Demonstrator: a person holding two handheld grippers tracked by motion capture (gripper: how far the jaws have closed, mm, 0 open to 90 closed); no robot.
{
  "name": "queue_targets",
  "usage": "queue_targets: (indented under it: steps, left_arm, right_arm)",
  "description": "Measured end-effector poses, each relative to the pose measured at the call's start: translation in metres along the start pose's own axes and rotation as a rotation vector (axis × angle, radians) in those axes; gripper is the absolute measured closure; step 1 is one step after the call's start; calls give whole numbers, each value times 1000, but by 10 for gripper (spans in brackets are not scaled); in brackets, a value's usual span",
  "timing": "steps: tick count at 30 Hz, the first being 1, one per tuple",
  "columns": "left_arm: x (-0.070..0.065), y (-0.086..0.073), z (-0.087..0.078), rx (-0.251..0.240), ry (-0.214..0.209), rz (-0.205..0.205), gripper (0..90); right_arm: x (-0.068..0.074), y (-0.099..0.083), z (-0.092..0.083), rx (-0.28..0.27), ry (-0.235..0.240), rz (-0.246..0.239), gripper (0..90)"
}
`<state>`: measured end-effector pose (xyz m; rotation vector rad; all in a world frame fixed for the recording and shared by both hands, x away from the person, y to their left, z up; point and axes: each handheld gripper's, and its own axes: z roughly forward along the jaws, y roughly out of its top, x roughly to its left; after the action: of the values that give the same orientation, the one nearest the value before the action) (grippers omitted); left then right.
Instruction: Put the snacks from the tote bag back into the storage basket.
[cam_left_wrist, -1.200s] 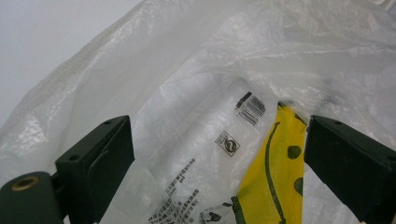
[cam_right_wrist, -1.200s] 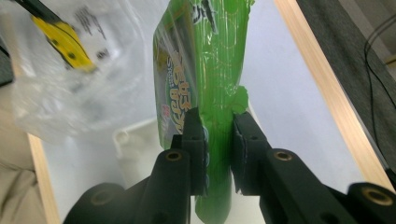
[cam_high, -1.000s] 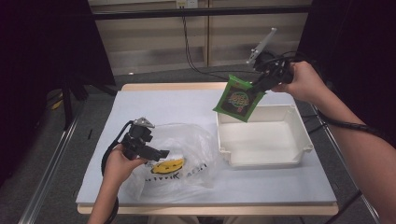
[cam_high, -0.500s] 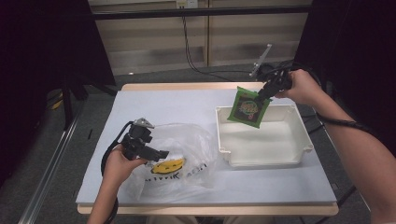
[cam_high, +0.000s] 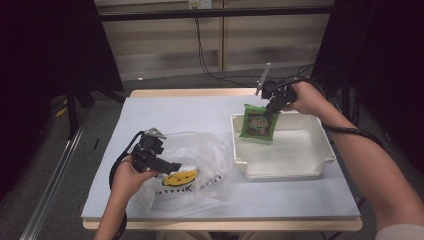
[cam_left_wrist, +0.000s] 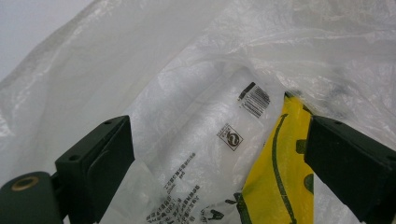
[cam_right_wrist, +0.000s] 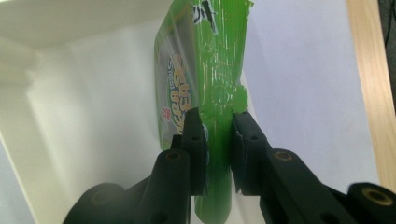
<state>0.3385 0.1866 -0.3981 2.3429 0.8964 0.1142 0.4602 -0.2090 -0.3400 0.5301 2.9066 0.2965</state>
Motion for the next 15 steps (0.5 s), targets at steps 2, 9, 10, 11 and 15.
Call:
queue_targets:
  steps: [2,9,10,11,15]
  left_arm:
    - [0,0,1,8,-1,5,84]
    - [-4,1,5,15,7,4,83]
    - [-3,2,5,33,7,29,84]
    - [-3,1,5,27,4,24,84]
    - [-3,1,5,28,-1,19,84]
  right_arm:
    - [0,2,6,9,0,-14,774]
    - [-2,9,14,-9,-31,-83,754]
    - [-2,10,14,-10,-42,-85,741]
    - [-2,11,15,-11,-40,-86,713]
    - [-8,13,14,-6,-83,-15,468]
